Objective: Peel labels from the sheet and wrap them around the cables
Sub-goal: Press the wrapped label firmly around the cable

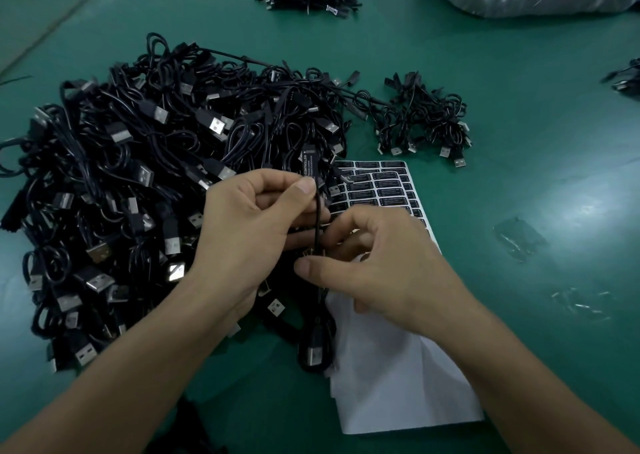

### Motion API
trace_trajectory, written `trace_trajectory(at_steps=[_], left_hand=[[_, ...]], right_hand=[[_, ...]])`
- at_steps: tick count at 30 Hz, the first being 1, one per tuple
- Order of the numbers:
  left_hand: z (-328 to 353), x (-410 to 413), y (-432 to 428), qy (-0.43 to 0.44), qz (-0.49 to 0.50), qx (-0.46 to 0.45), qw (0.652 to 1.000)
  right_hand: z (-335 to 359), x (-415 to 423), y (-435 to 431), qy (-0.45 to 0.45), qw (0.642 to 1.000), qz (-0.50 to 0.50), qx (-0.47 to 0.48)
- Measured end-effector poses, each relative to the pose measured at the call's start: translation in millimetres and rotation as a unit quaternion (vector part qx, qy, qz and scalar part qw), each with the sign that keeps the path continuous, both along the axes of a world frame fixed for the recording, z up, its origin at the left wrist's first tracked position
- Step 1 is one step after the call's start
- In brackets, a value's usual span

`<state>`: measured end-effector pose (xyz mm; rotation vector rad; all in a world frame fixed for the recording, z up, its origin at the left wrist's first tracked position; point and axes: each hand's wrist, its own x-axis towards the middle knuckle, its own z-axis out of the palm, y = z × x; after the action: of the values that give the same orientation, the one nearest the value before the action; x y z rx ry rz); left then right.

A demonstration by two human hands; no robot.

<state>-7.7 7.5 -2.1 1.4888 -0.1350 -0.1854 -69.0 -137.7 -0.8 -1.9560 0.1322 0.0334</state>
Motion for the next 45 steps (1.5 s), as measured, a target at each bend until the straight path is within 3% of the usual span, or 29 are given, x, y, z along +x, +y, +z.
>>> trace_trajectory(at_steps=[26, 32, 38, 45], left_hand=[[-8, 10, 3, 0.021, -0.016, -0.047, 0.999], [-8, 9, 2, 0.031, 0.015, -0.071, 0.997], [-3, 8, 2, 0.051, -0.005, -0.066, 0.997], [-2, 8, 3, 0.059, -0.006, -0.06, 0.996]], right_hand=[[-1, 2, -9, -0.097, 0.995, -0.032, -0.018], [4, 2, -25, -0.018, 0.995, 0.055, -0.083], [20, 21, -52, -0.097, 0.987, -0.092, -0.091], [30, 96, -93, -0.109, 0.928, -0.315, -0.165]])
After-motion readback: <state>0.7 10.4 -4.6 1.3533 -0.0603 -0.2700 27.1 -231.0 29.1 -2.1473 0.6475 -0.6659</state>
